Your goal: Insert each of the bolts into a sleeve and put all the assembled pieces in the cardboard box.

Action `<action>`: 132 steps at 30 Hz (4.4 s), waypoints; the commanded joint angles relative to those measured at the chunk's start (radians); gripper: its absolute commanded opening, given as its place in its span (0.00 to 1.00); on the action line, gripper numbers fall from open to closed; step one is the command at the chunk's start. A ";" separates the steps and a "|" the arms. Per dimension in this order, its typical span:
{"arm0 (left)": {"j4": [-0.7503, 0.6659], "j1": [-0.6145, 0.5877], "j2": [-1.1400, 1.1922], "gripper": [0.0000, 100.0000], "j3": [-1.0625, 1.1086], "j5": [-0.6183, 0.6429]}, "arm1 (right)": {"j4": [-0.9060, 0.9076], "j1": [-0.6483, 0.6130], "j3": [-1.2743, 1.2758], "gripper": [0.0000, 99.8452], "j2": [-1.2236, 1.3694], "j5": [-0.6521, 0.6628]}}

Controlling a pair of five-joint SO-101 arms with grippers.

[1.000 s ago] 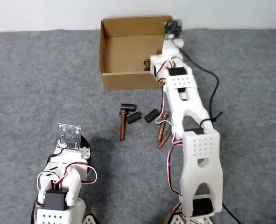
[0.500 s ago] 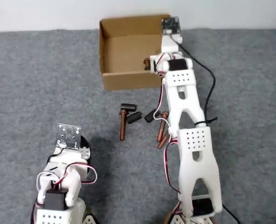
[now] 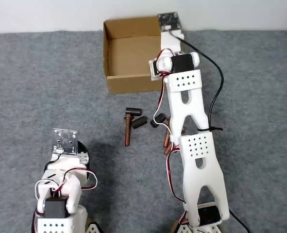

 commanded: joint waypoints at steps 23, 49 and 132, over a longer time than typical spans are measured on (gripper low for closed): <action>-0.023 -0.009 0.000 0.00 -0.005 -0.014 | 0.119 -0.091 0.833 0.01 -0.549 -0.206; -0.020 -0.009 0.000 0.00 -0.005 -0.014 | 0.030 -0.139 0.830 0.18 -0.343 -0.459; -0.083 0.094 -0.005 0.01 -0.035 -0.012 | -0.216 0.386 2.688 0.01 -2.612 -0.322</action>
